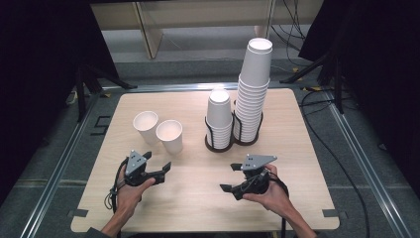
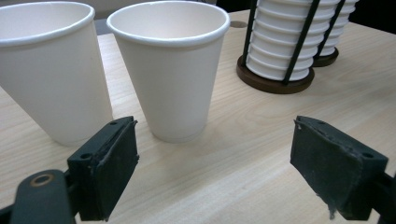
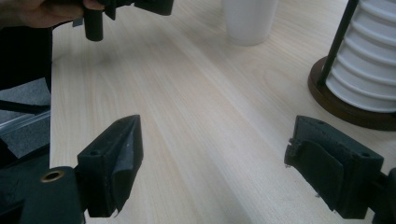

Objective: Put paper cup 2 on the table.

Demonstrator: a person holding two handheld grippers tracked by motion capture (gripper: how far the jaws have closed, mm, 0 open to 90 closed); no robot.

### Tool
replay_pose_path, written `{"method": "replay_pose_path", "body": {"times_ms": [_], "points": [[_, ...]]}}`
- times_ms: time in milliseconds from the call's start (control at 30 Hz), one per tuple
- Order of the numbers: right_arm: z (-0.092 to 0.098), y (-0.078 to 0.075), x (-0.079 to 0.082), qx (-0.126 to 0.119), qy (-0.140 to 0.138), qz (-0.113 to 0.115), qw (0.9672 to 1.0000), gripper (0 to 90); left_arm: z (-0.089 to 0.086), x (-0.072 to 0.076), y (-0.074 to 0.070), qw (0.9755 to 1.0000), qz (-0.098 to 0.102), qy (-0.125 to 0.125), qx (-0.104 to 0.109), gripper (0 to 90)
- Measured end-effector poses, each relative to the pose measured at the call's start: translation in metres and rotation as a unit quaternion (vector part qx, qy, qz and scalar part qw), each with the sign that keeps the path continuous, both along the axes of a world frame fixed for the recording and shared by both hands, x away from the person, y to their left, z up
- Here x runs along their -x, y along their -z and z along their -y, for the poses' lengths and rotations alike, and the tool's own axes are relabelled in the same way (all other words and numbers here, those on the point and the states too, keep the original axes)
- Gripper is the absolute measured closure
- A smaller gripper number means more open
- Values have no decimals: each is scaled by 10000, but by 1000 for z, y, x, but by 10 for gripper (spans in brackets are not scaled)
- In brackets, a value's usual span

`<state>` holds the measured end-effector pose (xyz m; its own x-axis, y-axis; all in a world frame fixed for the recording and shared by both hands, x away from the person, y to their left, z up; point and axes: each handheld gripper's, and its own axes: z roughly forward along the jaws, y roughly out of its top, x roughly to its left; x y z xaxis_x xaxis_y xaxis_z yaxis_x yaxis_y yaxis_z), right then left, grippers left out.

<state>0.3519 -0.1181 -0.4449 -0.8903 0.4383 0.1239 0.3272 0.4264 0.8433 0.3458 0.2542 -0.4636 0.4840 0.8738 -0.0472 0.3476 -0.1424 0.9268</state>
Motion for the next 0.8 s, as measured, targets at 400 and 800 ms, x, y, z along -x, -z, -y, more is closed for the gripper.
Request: {"method": "replay_pose_path", "body": {"times_ms": [400,800], "points": [[11,-1,1,-290,352,7,9990,155,3,26,-4,9997,34,216,92,144],[18,0,7,-373,473,-9,9982,155,3,44,-4,9995,4,320,54,144]]}}
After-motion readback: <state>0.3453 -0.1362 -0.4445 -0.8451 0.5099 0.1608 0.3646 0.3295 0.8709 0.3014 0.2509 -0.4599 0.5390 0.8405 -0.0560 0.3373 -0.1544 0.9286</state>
